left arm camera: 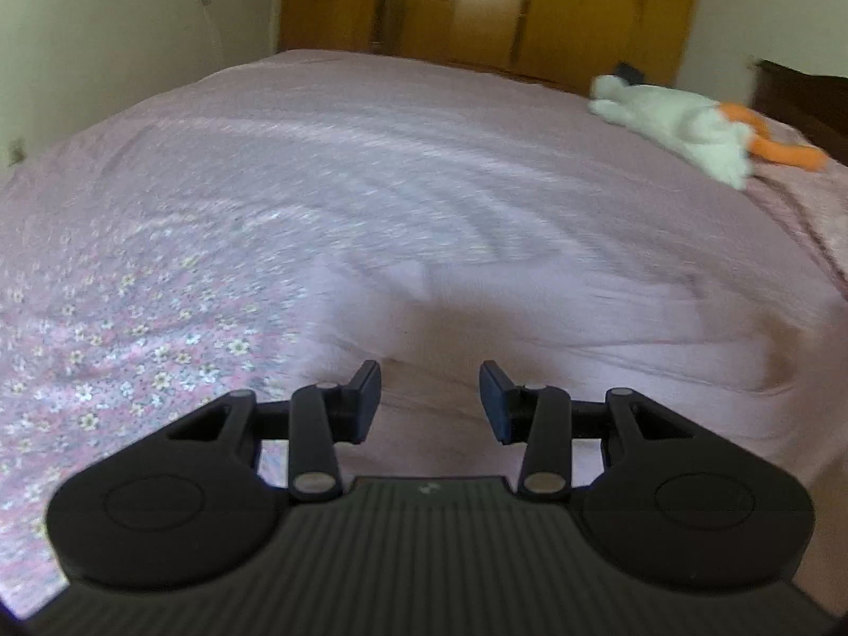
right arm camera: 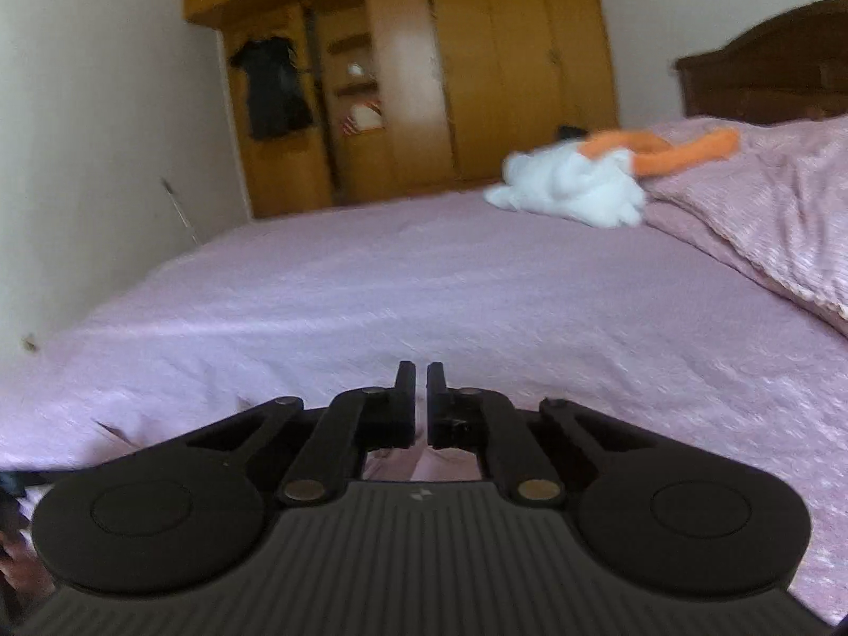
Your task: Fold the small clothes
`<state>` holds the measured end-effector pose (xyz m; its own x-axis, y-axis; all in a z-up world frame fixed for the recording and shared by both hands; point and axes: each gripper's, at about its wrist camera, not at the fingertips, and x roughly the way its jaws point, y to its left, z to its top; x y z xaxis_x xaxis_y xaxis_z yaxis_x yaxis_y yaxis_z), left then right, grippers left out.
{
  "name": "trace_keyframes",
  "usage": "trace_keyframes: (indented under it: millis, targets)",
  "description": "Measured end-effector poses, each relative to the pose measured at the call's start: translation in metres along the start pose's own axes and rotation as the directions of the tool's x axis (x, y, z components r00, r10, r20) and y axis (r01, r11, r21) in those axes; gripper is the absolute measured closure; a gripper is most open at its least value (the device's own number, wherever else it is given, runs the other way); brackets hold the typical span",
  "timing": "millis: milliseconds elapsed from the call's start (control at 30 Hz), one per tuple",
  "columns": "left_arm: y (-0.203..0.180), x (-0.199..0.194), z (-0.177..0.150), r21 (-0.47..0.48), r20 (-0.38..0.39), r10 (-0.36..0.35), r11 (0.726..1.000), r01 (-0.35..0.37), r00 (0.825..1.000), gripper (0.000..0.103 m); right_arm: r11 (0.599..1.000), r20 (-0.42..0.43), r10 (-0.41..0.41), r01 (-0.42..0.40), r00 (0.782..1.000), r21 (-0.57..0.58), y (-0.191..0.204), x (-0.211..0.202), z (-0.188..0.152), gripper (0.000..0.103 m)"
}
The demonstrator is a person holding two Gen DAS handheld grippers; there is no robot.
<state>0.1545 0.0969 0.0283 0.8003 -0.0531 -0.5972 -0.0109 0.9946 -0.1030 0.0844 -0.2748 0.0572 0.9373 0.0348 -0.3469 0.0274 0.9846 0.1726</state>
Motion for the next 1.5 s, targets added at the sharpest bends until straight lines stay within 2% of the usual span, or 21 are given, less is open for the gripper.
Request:
trace_keyframes:
  millis: [33, 100, 200, 267, 300, 400, 433, 533, 667, 700, 733, 800, 900, 1000, 1167, 1200, 1233, 1267, 1333, 1400, 1500]
  targets:
    - [0.006, 0.011, -0.001, -0.022, -0.017, 0.035, 0.999, -0.035, 0.999, 0.060, 1.000, -0.032, -0.016, 0.016, 0.999, 0.014, -0.009, 0.006, -0.008, 0.100]
    - [0.017, 0.020, -0.004, -0.066, 0.012, 0.031, 0.997, -0.030, 0.999, 0.058, 0.998, -0.102, -0.038, 0.043, 0.994, 0.044, -0.026, 0.019, -0.026, 0.100]
    - [0.017, 0.021, -0.008, -0.067, 0.048, 0.039, 0.997, -0.036, 0.998, 0.059, 0.974, -0.211, 0.018, 0.030, 0.977, 0.226, -0.057, 0.032, -0.049, 0.099]
    - [0.010, 0.020, -0.011, -0.027, 0.057, 0.059, 0.998, -0.057, 0.997, 0.059, 0.944, -0.206, 0.039, 0.031, 0.978, 0.328, -0.070, 0.030, -0.057, 0.097]
    - [0.006, 0.020, -0.012, 0.001, 0.062, 0.068, 0.998, -0.068, 0.996, 0.059, 0.928, -0.198, 0.052, 0.026, 0.979, 0.372, -0.074, 0.029, -0.057, 0.088]
    - [0.005, 0.019, -0.013, 0.039, 0.064, 0.073, 0.996, -0.075, 0.995, 0.059, 0.888, -0.186, 0.102, -0.005, 0.977, 0.459, -0.077, 0.029, -0.049, 0.043]
    - [0.006, 0.019, -0.013, 0.035, 0.059, 0.069, 0.997, -0.071, 0.996, 0.059, 0.883, -0.187, 0.137, -0.035, 0.973, 0.468, -0.075, 0.031, -0.044, 0.039]
    - [0.008, 0.019, -0.011, 0.024, 0.050, 0.058, 0.998, -0.059, 0.997, 0.059, 0.903, -0.271, 0.186, -0.056, 0.945, 0.425, -0.055, 0.044, -0.030, 0.039]
    - [0.007, 0.019, -0.011, 0.030, 0.052, 0.066, 0.997, -0.067, 0.996, 0.059, 0.937, -0.381, 0.137, 0.005, 0.914, 0.351, -0.022, 0.069, -0.027, 0.041]
    - [0.006, 0.020, -0.011, 0.028, 0.051, 0.068, 0.997, -0.069, 0.996, 0.059, 0.941, -0.381, 0.130, 0.007, 0.915, 0.338, -0.016, 0.070, -0.028, 0.061]
    - [0.005, 0.020, -0.011, 0.026, 0.050, 0.069, 0.997, -0.070, 0.996, 0.059, 0.942, -0.379, 0.137, -0.002, 0.915, 0.336, -0.015, 0.069, -0.027, 0.093]
    - [0.005, 0.020, -0.009, 0.024, 0.046, 0.070, 0.997, -0.071, 0.996, 0.059, 0.934, -0.346, 0.142, -0.010, 0.928, 0.357, -0.014, 0.058, -0.024, 0.093]
    - [0.005, 0.022, -0.008, 0.024, 0.045, 0.067, 0.997, -0.069, 0.997, 0.059, 0.957, -0.272, 0.109, -0.027, 0.956, 0.290, -0.017, 0.027, -0.018, 0.093]
    - [0.006, 0.023, -0.009, 0.024, 0.047, 0.063, 0.998, -0.064, 0.997, 0.059, 0.972, -0.269, 0.089, -0.024, 0.959, 0.235, -0.026, -0.002, -0.031, 0.093]
    - [0.006, 0.025, -0.009, 0.028, 0.052, 0.060, 0.998, -0.062, 0.997, 0.059, 0.981, -0.371, 0.103, -0.032, 0.923, 0.192, -0.038, -0.008, -0.066, 0.091]
    - [0.006, 0.025, -0.010, 0.031, 0.053, 0.060, 0.998, -0.062, 0.997, 0.059, 0.978, -0.395, 0.106, -0.023, 0.912, 0.209, -0.041, -0.008, -0.070, 0.088]
    - [0.006, 0.025, -0.010, 0.033, 0.053, 0.060, 0.998, -0.061, 0.997, 0.059, 0.973, -0.396, 0.110, -0.018, 0.912, 0.229, -0.044, -0.010, -0.071, 0.075]
    - [0.006, 0.025, -0.010, 0.034, 0.053, 0.059, 0.998, -0.061, 0.997, 0.059, 0.970, -0.386, 0.101, -0.005, 0.917, 0.243, -0.046, -0.013, -0.071, 0.068]
    - [0.007, 0.025, -0.010, 0.033, 0.051, 0.055, 0.998, -0.057, 0.997, 0.059, 0.965, -0.326, 0.082, 0.007, 0.942, 0.264, -0.049, -0.018, -0.062, 0.042]
    - [0.007, 0.025, -0.009, 0.032, 0.049, 0.052, 0.998, -0.053, 0.997, 0.059, 0.969, -0.268, 0.072, -0.003, 0.961, 0.246, -0.048, -0.018, -0.052, 0.038]
    - [0.008, 0.024, -0.009, 0.039, 0.047, 0.047, 0.998, -0.049, 0.998, 0.059, 0.981, -0.280, 0.055, 0.000, 0.958, 0.192, -0.041, 0.002, -0.042, 0.038]
